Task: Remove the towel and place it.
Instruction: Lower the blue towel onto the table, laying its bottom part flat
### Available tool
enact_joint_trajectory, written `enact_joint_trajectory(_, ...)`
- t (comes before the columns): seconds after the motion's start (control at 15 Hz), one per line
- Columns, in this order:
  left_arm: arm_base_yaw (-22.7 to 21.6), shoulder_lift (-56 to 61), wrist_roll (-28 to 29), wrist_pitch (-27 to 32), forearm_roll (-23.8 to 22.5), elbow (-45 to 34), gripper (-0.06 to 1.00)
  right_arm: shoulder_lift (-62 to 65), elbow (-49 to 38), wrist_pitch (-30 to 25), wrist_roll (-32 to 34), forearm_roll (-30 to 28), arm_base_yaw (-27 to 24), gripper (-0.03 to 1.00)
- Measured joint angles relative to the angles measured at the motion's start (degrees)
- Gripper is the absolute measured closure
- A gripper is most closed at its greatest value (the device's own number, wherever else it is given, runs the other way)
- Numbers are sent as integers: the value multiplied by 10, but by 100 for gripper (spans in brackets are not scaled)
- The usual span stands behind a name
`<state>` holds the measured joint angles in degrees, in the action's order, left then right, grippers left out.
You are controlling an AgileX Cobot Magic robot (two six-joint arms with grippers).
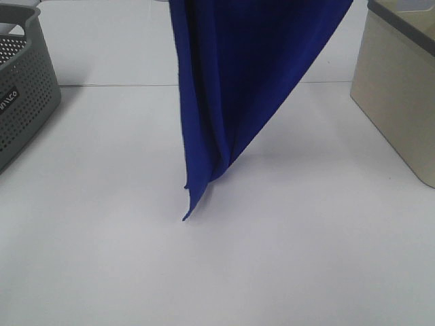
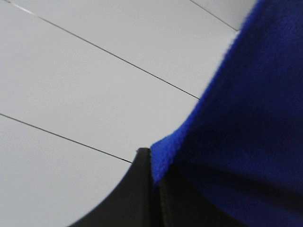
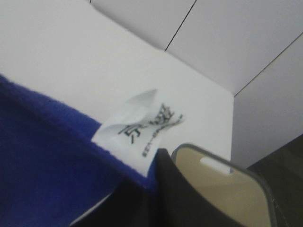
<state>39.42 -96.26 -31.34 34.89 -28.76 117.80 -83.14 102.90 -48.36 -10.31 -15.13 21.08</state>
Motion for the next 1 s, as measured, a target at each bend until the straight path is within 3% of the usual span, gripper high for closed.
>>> enact_joint_trajectory(0.2, -44, -6, 57, -72, -2, 0, 94, -5, 3, 123, 22, -22, 0, 95)
enact_joint_trajectory(0.27, -66, -14, 81, -105, -2, 0, 94, -20, 3, 190, 37, -25, 0, 95)
enact_joint_trajectory(0.33, -76, -17, 88, -122, -2, 0, 94, -29, 3, 215, 46, -25, 0, 95)
enact_joint_trajectory(0.73, -127, -55, 114, -198, -2, 0, 94, -109, 18, 300, 55, -37, 0, 95)
enact_joint_trajectory(1.0, -171, -97, 116, -293, 1, 0, 94, -192, 114, 324, 58, -46, 0, 95)
